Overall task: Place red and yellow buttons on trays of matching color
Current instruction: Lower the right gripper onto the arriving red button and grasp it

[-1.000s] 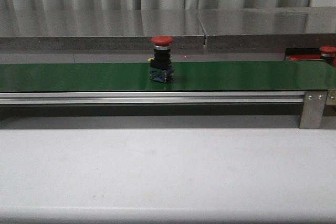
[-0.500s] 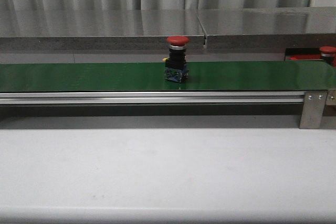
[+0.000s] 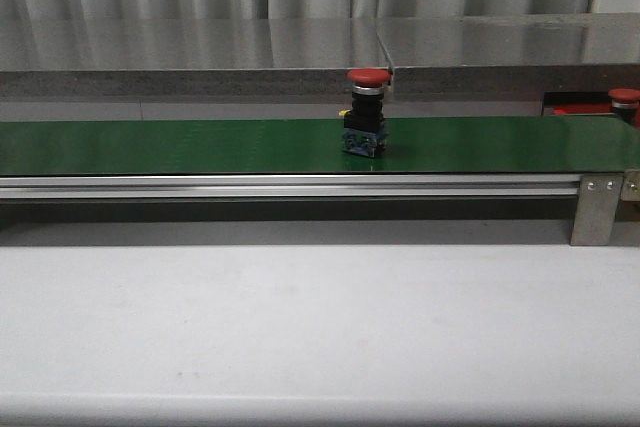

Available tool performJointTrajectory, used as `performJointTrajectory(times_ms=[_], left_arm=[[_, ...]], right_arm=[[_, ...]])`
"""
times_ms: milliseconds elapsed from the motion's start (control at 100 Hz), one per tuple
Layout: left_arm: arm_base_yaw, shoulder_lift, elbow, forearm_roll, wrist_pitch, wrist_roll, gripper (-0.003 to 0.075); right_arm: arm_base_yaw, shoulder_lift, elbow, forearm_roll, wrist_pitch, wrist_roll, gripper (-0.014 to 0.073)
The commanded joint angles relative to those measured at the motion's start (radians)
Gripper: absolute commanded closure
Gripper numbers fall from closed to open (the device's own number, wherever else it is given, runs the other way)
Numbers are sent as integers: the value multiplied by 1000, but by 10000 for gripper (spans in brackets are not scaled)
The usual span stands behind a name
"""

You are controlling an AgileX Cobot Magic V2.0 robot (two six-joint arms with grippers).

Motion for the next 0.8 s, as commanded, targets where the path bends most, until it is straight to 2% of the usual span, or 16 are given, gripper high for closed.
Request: performJointTrajectory(times_ms=[0,180,360,500,790], left_arm=[[-6,-1,-28,-21,-71,1,739],[-6,-1,-28,-21,-71,1,739],[-6,-1,-28,-21,-71,1,739],[-6,-1,-28,-21,-71,1,739],[-6,-1,-28,-21,-71,1,739]], right_arm=[[73,-63,-23,29,18,-55,101],[284,-75,-23,29,27,-148,101],[454,-69,-25,29,-51,-240,101],[530,-29,-40,29,-71,-283,101],[608,126,-152,31,-58,-283,101]])
